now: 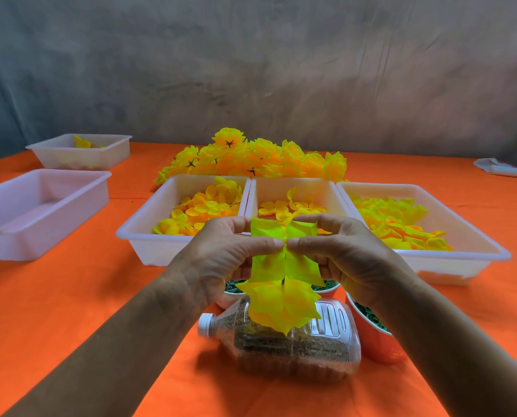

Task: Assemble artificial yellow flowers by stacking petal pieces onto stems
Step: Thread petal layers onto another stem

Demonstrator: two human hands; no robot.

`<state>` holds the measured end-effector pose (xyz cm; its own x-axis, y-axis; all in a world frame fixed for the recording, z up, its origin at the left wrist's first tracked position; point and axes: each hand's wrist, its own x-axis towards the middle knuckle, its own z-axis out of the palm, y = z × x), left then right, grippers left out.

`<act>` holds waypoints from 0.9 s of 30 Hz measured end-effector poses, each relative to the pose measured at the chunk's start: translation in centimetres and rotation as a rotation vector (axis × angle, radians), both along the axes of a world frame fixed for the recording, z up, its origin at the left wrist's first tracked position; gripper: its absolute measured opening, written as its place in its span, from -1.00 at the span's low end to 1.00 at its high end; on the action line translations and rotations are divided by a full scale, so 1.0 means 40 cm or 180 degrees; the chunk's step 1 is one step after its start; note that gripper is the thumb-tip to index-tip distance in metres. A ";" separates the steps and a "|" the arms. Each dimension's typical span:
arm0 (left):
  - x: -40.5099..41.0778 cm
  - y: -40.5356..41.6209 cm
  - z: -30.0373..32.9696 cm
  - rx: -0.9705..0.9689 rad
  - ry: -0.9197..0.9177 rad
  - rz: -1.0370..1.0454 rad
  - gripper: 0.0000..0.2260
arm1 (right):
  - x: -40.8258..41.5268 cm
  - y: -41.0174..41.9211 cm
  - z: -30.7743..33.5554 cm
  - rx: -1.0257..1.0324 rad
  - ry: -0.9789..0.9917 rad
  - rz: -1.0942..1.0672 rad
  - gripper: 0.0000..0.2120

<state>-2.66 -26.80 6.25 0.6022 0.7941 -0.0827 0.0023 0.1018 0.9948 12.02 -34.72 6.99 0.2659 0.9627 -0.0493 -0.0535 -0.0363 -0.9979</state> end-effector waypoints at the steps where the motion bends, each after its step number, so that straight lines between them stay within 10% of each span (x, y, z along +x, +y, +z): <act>1: 0.000 0.001 -0.001 -0.0025 -0.0033 -0.0025 -0.50 | 0.000 0.001 0.001 -0.0016 0.0000 0.0001 -0.67; 27: 0.017 0.039 -0.027 -0.0120 -0.0105 -0.0252 -0.84 | 0.003 0.017 0.004 -0.0381 0.0344 0.0212 -0.59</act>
